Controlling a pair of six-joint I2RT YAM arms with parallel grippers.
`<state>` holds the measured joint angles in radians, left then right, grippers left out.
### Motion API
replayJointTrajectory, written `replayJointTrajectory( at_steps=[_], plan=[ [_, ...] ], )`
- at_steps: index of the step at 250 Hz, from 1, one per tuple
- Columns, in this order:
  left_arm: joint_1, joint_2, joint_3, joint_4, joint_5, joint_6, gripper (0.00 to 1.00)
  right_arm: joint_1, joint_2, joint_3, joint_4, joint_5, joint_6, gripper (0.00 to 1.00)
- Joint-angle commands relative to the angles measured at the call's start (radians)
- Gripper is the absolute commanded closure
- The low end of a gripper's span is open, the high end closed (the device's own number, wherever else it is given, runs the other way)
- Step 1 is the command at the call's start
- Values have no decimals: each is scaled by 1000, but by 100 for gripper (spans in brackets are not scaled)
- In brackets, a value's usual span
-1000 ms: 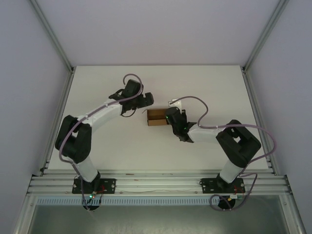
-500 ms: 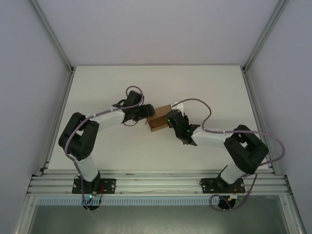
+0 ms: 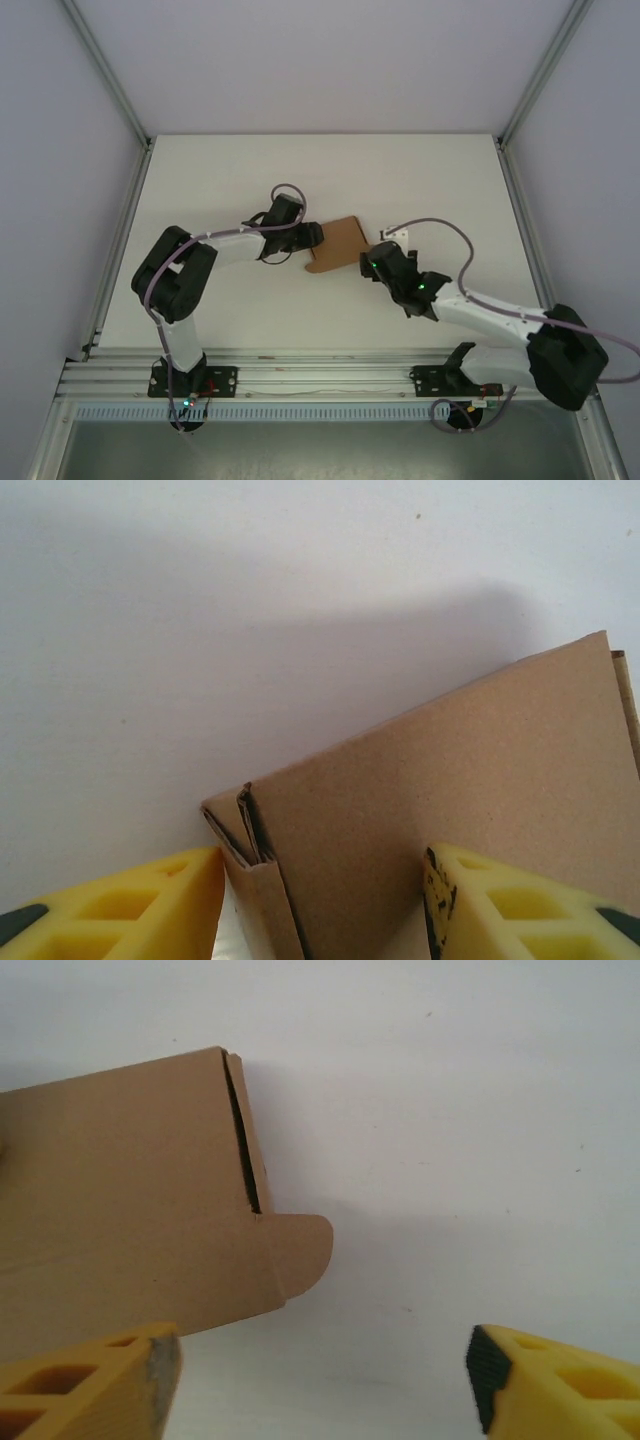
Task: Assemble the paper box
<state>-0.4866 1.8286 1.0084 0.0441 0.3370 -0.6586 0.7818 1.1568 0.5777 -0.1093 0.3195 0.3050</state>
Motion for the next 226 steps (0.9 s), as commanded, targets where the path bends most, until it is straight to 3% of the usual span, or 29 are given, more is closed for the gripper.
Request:
replayJointTrajectory(
  at_steps=[1, 46, 71, 130, 185, 226],
  plan=[
    [0, 38, -36, 68, 44, 94, 47, -32, -65, 2, -69, -40, 89, 10],
    [27, 36, -93, 212, 146, 97, 53, -246, -10, 55, -20, -433, 162, 9],
    [53, 48, -114, 277, 240, 85, 55, -294, 86, 115, -41, -489, 160, 9],
    [104, 39, -181, 391, 300, 35, 72, -378, 279, 196, 1, -693, 200, 11],
    [126, 52, -217, 459, 315, 8, 73, -409, 403, 222, 59, -906, 196, 14],
    [156, 73, -253, 553, 357, -46, 74, -413, 438, 217, 125, -973, 224, 15]
  ],
)
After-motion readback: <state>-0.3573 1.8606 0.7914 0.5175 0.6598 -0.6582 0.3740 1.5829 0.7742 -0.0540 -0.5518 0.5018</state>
